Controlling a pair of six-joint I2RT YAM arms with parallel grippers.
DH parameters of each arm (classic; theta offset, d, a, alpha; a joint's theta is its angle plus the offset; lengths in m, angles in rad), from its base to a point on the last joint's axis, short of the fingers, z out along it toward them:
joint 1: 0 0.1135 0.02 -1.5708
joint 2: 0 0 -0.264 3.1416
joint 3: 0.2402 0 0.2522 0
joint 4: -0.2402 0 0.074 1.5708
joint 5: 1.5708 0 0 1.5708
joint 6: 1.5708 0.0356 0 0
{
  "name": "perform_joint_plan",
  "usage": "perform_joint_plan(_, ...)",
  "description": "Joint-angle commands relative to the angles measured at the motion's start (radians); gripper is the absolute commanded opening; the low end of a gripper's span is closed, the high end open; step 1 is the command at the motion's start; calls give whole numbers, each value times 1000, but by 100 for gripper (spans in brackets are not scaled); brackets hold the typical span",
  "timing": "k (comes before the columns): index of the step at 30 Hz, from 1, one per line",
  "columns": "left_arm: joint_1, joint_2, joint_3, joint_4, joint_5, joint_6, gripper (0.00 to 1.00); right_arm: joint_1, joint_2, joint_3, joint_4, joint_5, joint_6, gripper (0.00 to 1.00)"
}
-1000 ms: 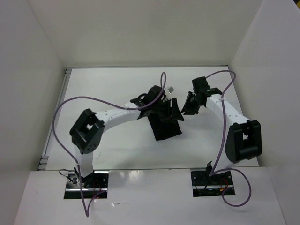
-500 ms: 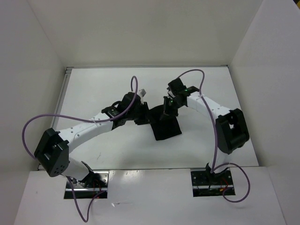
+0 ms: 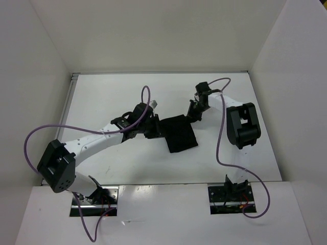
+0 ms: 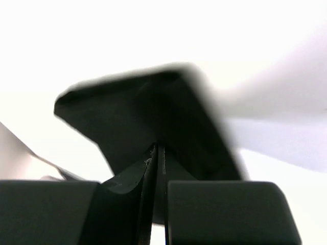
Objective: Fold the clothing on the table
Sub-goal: Fold the skirt
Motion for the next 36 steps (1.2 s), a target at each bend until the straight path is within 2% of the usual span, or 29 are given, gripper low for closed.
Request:
perform_joint_plan(1,-3,-43,-11,-2,-25,23,25,-69,31,34,65,8,1,11)
perform_joint_plan(6,-3,-52,-11,-2,-25,33,25,-100,46,14,85,-39,1,11)
perform_joint_plan(8,-3,-43,-11,-2,-25,43,26,-91,-45,-12,96,-30,1,11)
perform_joint_plan(10,-3,-16,-2,10,-25,52,28,-91,-116,-32,96,-30,12,22)
perform_joint_plan(14,-3,85,38,19,13,89,28,-71,-285,-127,74,7,34,28)
perform_joint_plan(19,-3,164,81,39,33,112,28,-10,-386,-224,56,-50,35,29)
perform_joint_plan(28,-3,196,61,70,52,103,28,24,-318,-338,82,-87,25,27)
perform_joint_plan(29,-3,196,61,70,61,103,28,24,-317,-338,73,-46,25,27)
perform_joint_plan(36,-3,152,28,59,61,122,28,-97,-273,-452,71,59,54,23)
